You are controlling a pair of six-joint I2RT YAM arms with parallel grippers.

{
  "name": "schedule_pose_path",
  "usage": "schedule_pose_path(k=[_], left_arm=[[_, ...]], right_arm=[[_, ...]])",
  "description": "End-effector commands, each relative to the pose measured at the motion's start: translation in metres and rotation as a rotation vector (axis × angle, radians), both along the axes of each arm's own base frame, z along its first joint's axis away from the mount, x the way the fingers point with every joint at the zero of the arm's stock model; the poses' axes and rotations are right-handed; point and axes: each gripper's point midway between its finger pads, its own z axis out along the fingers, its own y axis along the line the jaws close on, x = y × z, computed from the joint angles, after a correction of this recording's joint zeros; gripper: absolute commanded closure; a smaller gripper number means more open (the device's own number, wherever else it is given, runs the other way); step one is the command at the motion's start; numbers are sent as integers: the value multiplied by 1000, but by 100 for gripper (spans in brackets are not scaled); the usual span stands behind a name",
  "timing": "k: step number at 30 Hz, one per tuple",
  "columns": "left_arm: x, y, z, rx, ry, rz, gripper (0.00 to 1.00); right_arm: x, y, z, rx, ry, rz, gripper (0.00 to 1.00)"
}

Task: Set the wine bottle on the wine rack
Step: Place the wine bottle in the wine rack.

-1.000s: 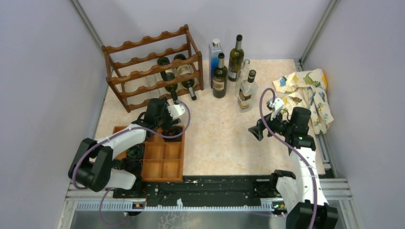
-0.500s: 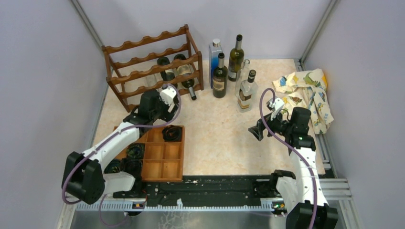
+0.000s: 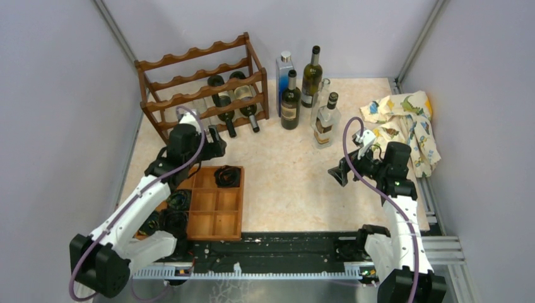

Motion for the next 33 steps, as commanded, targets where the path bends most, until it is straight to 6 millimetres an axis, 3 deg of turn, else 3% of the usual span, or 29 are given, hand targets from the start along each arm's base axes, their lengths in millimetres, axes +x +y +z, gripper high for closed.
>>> schedule_pose_path(k=[1, 9, 16, 23, 29, 33], left_arm=[[-12, 4, 5, -276, -23, 174, 12], [-9, 33, -8, -476, -75, 253, 15], [9, 32, -14, -666, -68, 174, 14], [19, 42, -36, -873, -41, 185, 19], [29, 55, -56, -869, -51, 255, 23], [36, 52, -61, -860, -35, 227, 24]], right_arm=[[2, 0, 14, -9, -64, 19, 2], [2, 0, 15, -10, -68, 21, 2], [2, 1, 15, -9, -69, 23, 2], [2, 0, 15, -13, -70, 21, 2], [3, -1, 15, -17, -72, 17, 2], [3, -1, 15, -17, -72, 17, 2]])
